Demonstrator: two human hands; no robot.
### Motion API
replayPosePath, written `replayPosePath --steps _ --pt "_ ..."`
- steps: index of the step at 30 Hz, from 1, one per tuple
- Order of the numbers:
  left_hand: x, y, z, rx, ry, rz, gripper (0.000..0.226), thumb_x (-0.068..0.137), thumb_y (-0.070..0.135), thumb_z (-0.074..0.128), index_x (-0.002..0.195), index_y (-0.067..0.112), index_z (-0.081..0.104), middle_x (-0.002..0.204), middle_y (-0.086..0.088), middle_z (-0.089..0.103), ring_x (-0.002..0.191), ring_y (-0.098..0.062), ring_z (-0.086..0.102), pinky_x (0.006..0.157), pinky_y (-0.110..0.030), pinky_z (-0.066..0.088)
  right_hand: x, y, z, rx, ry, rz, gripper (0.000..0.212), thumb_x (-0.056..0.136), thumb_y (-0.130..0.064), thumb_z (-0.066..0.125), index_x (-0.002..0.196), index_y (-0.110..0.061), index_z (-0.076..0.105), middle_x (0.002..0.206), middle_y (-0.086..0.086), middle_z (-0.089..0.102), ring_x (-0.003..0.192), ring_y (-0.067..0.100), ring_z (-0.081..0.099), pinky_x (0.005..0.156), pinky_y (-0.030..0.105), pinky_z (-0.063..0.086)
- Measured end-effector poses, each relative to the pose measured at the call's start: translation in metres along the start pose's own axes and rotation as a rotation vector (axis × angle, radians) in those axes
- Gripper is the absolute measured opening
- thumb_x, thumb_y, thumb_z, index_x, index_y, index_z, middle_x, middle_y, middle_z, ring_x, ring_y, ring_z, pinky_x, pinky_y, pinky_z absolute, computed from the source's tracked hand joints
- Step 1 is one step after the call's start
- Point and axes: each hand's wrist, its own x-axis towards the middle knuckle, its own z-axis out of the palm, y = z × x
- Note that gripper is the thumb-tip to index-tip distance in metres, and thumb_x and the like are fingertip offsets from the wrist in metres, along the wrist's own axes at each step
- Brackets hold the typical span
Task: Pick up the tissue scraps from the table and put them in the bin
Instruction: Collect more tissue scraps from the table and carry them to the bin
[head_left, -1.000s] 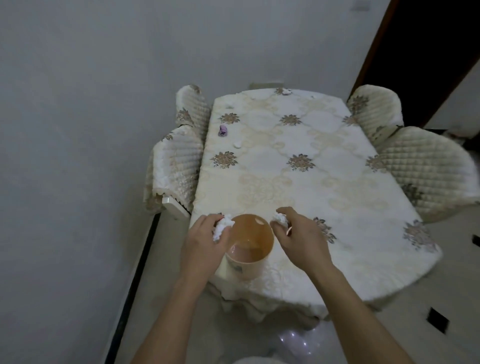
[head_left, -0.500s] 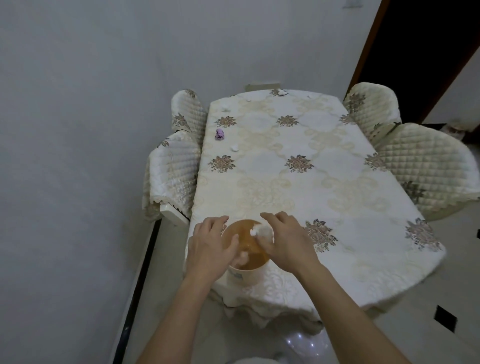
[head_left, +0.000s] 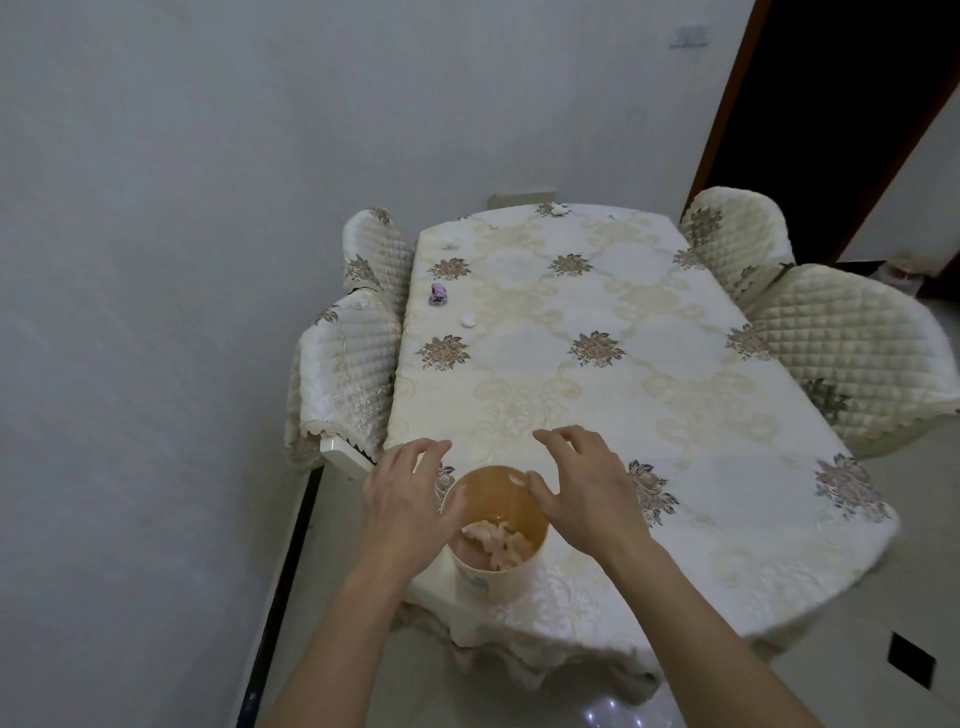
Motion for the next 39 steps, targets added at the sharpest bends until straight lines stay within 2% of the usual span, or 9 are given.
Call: replayPosePath --steps 6,12,20,27,31,39 --pt "0.032 0.021 -0.001 0.021 -0.035 0.152 0.053 0.088 0.050 0.060 0.134 0.025 0.055 0.135 0.005 0.056 0.127 -0.018 0.047 0.102 -0.041 0.040 0.001 0.012 -0.034 -0.119 0.104 -0.006 0.046 0.087 -0.034 0.065 0.129 -0.017 0.060 0.124 0.006 0.062 0.118 0.026 0.055 0.090 0.043 0.050" --pt "0.054 0.054 0.006 -0.012 -0.042 0.321 0.053 0.081 0.049 0.064 0.126 0.021 0.062 0.126 0.001 0.064 0.117 -0.023 0.058 0.091 -0.044 0.049 -0.016 0.029 -0.065 -0.225 0.205 0.096 0.045 0.083 -0.030 0.068 0.125 -0.016 0.063 0.117 0.005 0.065 0.112 0.026 0.060 0.087 0.041 0.051" --pt "0.059 0.097 0.025 -0.084 -0.099 0.552 0.052 0.081 0.042 0.073 0.125 0.018 0.064 0.122 -0.003 0.066 0.114 -0.027 0.061 0.087 -0.046 0.051 -0.086 0.061 -0.096 -0.353 0.324 0.378 0.046 0.084 -0.030 0.068 0.126 -0.014 0.063 0.118 0.007 0.064 0.113 0.027 0.059 0.088 0.043 0.050" --pt "0.037 0.147 0.043 -0.187 -0.184 0.737 0.049 0.085 0.040 0.069 0.128 0.019 0.061 0.125 -0.002 0.064 0.117 -0.027 0.056 0.088 -0.044 0.047 -0.175 0.075 -0.112 -0.382 0.393 0.690 0.045 0.083 -0.030 0.067 0.126 -0.015 0.063 0.120 0.007 0.064 0.108 0.030 0.059 0.086 0.043 0.049" --pt "0.018 0.182 0.053 -0.237 -0.236 0.826 0.050 0.082 0.039 0.071 0.127 0.018 0.062 0.124 -0.002 0.064 0.116 -0.029 0.057 0.086 -0.044 0.047 -0.216 0.082 -0.121 -0.409 0.443 0.793 0.040 0.082 -0.030 0.066 0.119 -0.015 0.065 0.116 0.006 0.065 0.107 0.029 0.058 0.088 0.043 0.048" --pt "-0.007 0.257 0.080 -0.265 -0.269 0.970 0.048 0.083 0.041 0.069 0.124 0.017 0.063 0.121 -0.001 0.065 0.113 -0.028 0.058 0.085 -0.041 0.048 -0.272 0.117 -0.140 -0.402 0.475 0.924 0.045 0.083 -0.028 0.067 0.125 -0.014 0.063 0.120 0.008 0.064 0.115 0.029 0.056 0.090 0.044 0.048"
